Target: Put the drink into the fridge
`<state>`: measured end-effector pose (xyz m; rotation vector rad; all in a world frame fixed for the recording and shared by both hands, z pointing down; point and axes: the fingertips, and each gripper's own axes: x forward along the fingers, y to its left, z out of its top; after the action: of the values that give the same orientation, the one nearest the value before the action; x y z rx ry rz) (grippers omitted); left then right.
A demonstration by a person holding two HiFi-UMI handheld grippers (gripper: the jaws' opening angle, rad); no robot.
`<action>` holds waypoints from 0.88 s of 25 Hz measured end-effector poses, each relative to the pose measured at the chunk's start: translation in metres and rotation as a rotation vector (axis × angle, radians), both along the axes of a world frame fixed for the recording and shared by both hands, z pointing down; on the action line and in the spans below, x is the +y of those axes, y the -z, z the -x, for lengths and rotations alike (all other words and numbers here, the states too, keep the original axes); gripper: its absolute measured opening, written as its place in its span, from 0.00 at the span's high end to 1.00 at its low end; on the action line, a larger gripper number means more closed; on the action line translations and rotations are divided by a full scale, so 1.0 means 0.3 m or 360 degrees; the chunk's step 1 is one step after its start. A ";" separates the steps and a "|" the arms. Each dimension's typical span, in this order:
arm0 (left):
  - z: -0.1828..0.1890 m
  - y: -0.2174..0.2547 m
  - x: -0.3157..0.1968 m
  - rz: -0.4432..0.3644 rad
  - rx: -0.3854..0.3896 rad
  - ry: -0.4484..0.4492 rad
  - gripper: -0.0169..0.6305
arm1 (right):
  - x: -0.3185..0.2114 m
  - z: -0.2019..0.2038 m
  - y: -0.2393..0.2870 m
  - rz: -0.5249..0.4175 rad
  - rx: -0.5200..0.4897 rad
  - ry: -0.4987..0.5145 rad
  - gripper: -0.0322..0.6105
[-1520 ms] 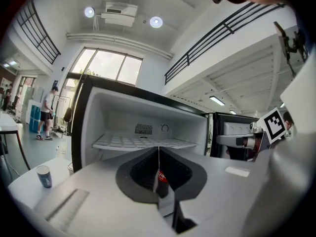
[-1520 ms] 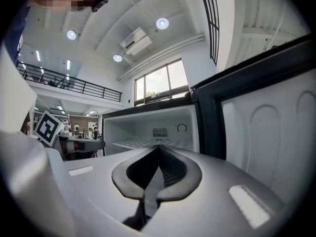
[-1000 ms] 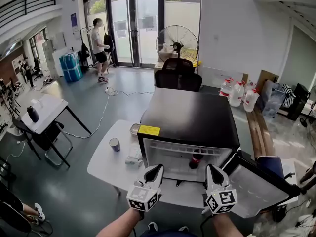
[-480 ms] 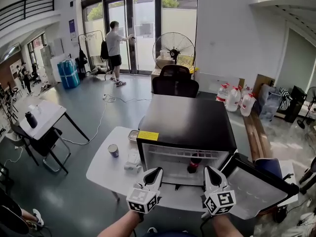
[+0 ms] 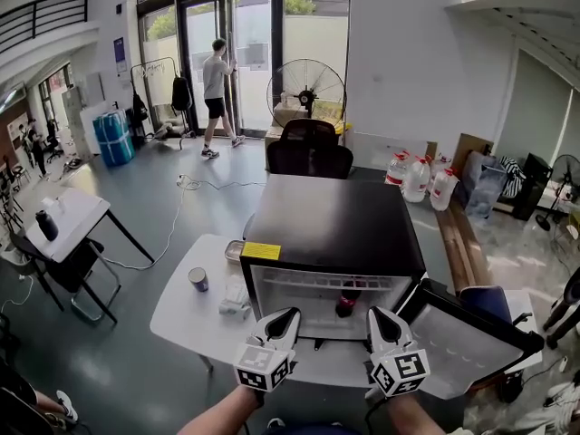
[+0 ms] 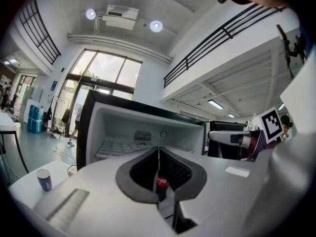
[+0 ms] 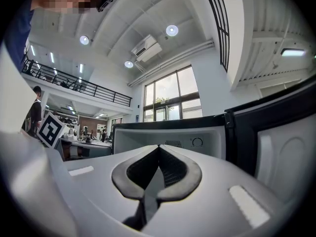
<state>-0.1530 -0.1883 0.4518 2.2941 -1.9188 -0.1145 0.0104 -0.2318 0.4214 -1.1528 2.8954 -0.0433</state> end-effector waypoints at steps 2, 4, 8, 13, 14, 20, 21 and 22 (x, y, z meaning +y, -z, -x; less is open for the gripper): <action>0.000 -0.006 -0.005 0.0014 0.0028 -0.0001 0.96 | -0.004 -0.002 -0.002 0.0001 0.0002 -0.0005 0.94; 0.001 -0.010 -0.008 0.0024 0.0040 0.0001 0.96 | -0.007 -0.004 -0.004 0.0002 0.0000 -0.0009 0.94; 0.001 -0.016 -0.010 0.0039 0.0040 0.0000 0.96 | -0.011 -0.003 -0.007 0.0007 -0.0001 -0.0006 0.94; 0.002 -0.043 -0.011 0.0071 0.0056 0.0014 0.96 | -0.011 0.011 -0.019 0.0011 0.0006 0.0023 0.94; 0.002 -0.046 -0.013 0.0076 0.0059 0.0017 0.96 | -0.010 0.014 -0.022 0.0014 0.0005 0.0029 0.94; -0.008 -0.066 -0.019 0.0099 0.0062 0.0017 0.96 | -0.006 0.028 -0.045 0.0048 -0.0003 0.0049 0.94; -0.010 -0.073 -0.020 0.0104 0.0062 0.0018 0.96 | -0.004 0.029 -0.051 0.0056 -0.0007 0.0053 0.94; -0.013 -0.080 -0.021 0.0112 0.0062 0.0017 0.96 | -0.002 0.029 -0.056 0.0063 -0.0010 0.0057 0.94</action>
<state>-0.1492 -0.1946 0.4759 2.2204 -1.8858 -0.0911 0.0016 -0.2325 0.4381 -1.1042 2.9229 -0.1056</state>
